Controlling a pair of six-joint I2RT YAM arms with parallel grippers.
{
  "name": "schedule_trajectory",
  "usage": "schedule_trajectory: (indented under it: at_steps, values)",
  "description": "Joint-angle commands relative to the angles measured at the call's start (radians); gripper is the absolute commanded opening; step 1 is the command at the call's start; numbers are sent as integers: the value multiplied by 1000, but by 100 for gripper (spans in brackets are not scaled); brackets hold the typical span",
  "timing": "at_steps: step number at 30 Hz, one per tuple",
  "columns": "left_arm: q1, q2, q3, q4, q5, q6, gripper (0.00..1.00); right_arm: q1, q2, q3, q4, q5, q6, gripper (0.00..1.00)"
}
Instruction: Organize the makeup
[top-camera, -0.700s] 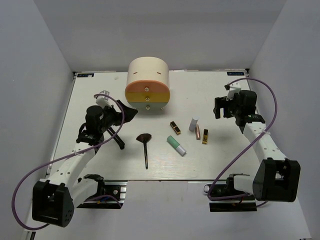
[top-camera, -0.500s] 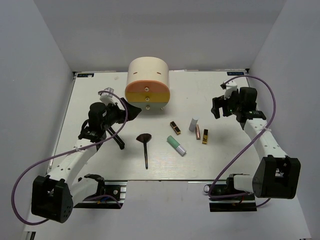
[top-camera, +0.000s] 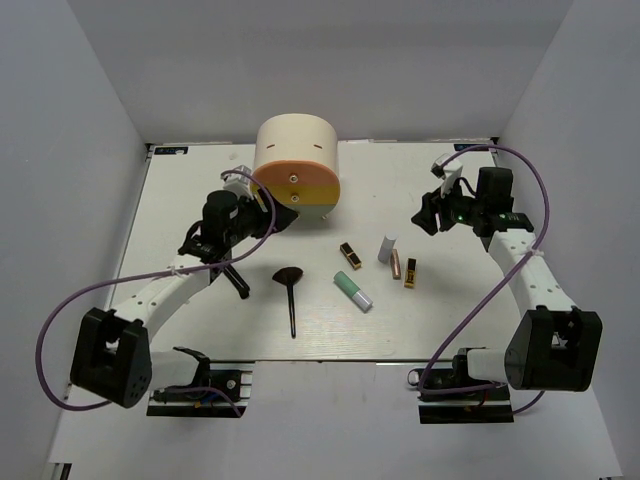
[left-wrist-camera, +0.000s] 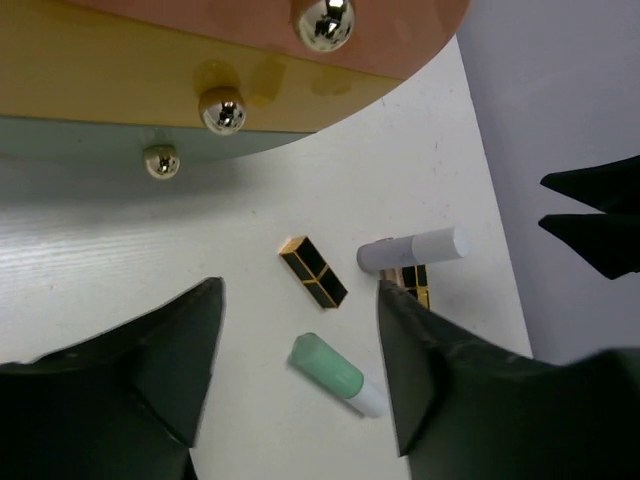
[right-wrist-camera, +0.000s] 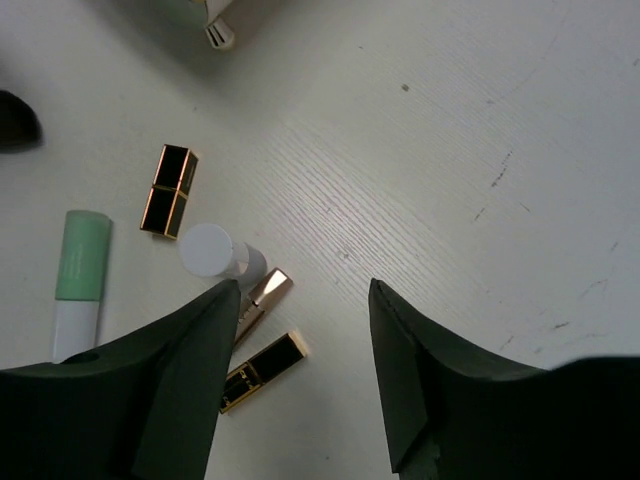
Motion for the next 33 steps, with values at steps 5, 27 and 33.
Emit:
schedule_trajectory:
  at_steps: [5,27,33]
  values:
    - [-31,114,151,39,-119,-24,80,4,16,18,50,-77,52,73]
    - [-40,322,383,15,-240,-17,58,5,4,-39,75,-83,50,74]
    - [-40,307,368,23,-240,-23,41,5,5,-40,73,-89,52,74]
